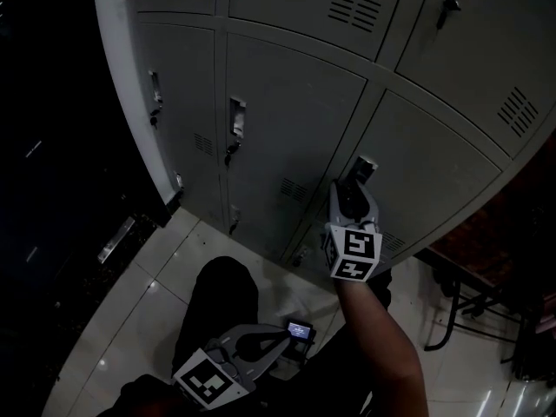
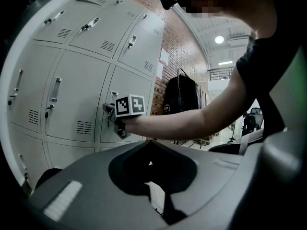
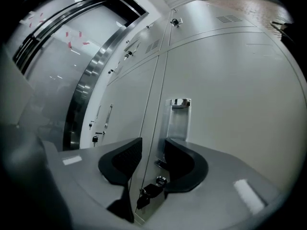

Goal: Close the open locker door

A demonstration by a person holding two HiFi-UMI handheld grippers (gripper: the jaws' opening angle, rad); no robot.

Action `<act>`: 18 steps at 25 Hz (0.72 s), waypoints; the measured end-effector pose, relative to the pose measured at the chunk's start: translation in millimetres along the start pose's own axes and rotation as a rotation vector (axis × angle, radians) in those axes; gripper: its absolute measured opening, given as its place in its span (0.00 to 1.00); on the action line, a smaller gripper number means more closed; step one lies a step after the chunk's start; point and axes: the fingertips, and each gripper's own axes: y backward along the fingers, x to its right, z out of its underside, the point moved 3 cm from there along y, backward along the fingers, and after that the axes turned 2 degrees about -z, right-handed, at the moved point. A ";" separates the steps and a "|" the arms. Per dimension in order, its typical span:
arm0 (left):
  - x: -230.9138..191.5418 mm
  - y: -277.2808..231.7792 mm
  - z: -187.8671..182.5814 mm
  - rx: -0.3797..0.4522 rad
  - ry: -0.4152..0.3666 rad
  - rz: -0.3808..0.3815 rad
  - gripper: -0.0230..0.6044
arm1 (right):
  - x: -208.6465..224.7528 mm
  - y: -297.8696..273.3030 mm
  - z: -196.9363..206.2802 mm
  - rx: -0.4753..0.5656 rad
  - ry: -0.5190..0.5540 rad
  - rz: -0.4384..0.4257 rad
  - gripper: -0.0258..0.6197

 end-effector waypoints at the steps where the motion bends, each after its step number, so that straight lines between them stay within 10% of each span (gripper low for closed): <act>1: -0.8 -1.7 -0.5 0.003 0.005 0.001 0.06 | -0.6 0.3 0.6 0.004 0.005 0.002 0.25; 18: -8.8 -23.5 -6.7 0.024 0.014 0.007 0.06 | -14.2 23.7 -2.0 0.019 -0.013 -0.114 0.28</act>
